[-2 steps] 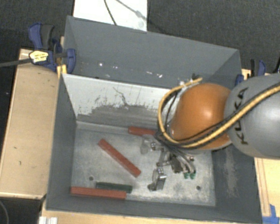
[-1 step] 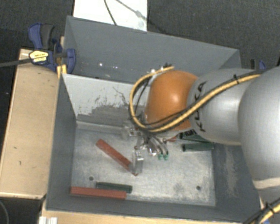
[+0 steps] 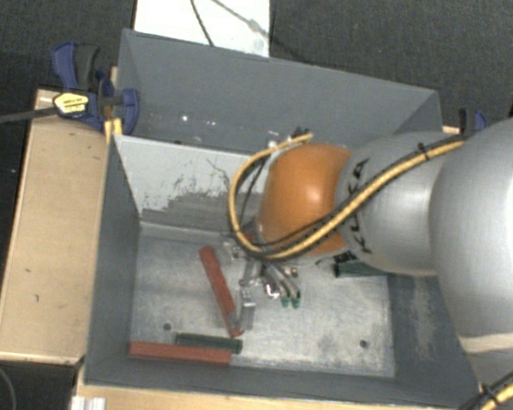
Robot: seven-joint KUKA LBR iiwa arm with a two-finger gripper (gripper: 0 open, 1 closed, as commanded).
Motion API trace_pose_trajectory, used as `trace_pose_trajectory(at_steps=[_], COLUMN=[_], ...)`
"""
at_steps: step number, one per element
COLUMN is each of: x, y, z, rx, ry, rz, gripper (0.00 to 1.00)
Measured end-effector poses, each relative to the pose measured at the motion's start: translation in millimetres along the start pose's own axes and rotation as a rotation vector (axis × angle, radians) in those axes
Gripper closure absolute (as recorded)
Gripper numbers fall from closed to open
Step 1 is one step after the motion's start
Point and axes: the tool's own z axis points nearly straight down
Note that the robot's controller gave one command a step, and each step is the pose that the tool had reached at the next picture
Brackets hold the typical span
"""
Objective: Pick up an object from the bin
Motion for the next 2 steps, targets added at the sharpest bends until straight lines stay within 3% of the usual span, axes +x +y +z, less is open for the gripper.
trace_pose_trajectory(at_steps=[1,2], x=[46.5,5.3], y=[8,-4], z=[0,0], rx=[0.0,0.001], ry=[0.002,-0.002], rz=[0.086,0.26], gripper=[0.0,0.0])
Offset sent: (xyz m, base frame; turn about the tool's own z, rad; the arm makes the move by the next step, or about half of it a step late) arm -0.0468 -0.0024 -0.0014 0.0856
